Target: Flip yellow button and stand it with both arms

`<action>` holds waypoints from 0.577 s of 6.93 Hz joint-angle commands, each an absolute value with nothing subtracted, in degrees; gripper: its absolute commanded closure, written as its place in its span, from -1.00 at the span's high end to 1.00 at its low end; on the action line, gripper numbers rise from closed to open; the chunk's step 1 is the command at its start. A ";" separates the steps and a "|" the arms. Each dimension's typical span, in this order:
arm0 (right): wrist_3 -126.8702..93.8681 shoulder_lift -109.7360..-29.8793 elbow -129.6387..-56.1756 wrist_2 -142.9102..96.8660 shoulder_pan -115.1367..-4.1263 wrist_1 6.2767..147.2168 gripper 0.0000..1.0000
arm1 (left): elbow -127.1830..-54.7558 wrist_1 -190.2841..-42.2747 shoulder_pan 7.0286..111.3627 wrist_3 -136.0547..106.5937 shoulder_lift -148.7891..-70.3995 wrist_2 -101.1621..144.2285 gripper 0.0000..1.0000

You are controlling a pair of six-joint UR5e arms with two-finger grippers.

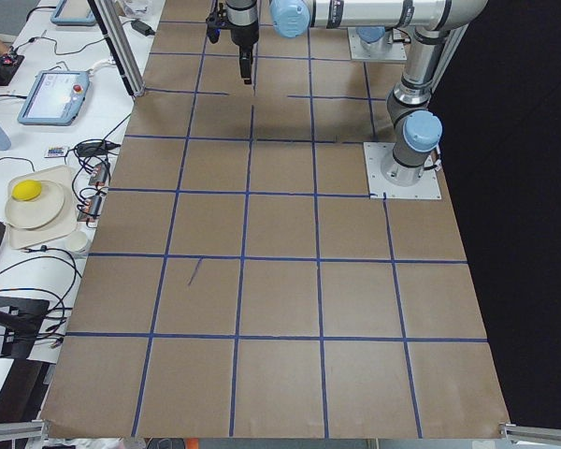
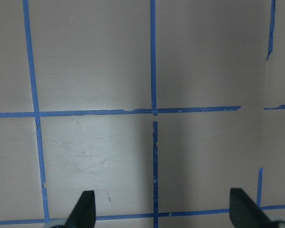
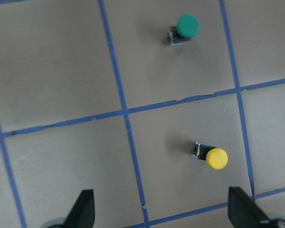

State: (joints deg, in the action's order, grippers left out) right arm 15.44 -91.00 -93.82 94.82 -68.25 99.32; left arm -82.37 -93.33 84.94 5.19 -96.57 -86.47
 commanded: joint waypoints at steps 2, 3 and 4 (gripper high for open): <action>11.08 -90.97 -85.61 89.93 -87.33 90.28 1.00 | -81.48 -94.39 84.81 5.19 -96.86 -86.48 0.99; 6.03 -90.88 -84.91 90.00 -90.41 87.74 1.00 | -81.47 -94.39 84.81 5.19 -96.86 -86.40 0.99; 4.67 -91.05 -85.08 89.91 -92.61 87.02 0.99 | -81.56 -94.39 84.81 5.19 -96.86 -86.40 0.99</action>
